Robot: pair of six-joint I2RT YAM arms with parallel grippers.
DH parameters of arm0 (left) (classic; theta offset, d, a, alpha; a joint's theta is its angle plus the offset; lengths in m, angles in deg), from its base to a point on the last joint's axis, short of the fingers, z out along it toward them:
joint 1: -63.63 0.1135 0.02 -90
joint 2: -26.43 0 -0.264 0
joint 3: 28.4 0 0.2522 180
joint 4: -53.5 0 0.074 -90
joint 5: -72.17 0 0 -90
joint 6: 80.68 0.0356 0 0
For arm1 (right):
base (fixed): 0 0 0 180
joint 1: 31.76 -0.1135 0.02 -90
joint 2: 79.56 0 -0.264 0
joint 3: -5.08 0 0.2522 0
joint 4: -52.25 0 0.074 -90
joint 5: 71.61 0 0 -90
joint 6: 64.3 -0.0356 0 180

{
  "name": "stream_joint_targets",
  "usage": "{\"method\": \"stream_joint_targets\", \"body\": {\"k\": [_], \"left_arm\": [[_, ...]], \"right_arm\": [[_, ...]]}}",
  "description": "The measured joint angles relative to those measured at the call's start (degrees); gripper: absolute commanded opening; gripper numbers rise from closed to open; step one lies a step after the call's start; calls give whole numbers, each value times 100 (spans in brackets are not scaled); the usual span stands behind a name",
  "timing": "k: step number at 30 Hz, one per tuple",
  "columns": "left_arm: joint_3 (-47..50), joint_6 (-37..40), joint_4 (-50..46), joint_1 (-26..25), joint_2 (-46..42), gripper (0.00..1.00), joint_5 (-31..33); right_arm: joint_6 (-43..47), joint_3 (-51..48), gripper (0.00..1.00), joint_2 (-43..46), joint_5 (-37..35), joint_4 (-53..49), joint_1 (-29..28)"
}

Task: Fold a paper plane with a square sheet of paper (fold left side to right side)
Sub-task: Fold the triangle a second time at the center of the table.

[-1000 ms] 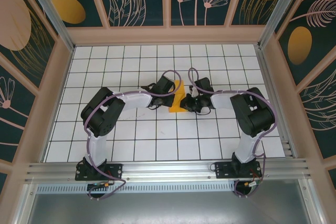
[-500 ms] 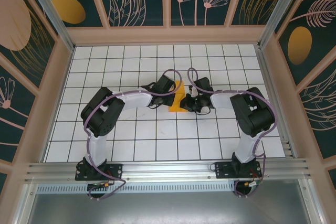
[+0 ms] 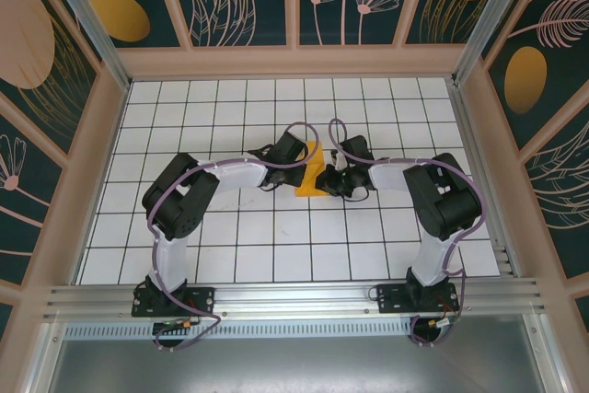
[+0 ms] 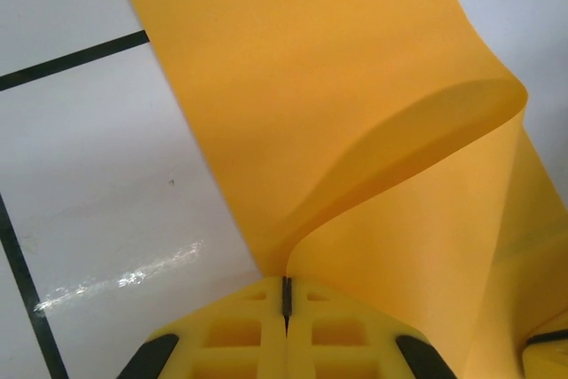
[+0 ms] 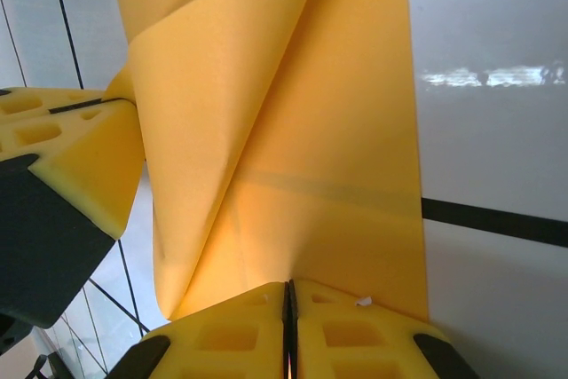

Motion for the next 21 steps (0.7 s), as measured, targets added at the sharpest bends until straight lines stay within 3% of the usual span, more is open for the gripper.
{"method": "stream_joint_targets", "body": {"k": [11, 21], "left_arm": [[0, -2, 33, 0, 61, 0, -24], [0, -2, 48, 0, 63, 0, -46]], "right_arm": [[-11, -4, 13, 146, 164, 37, 50], [-389, 358, 12, 173, 446, 717, 164]]}}
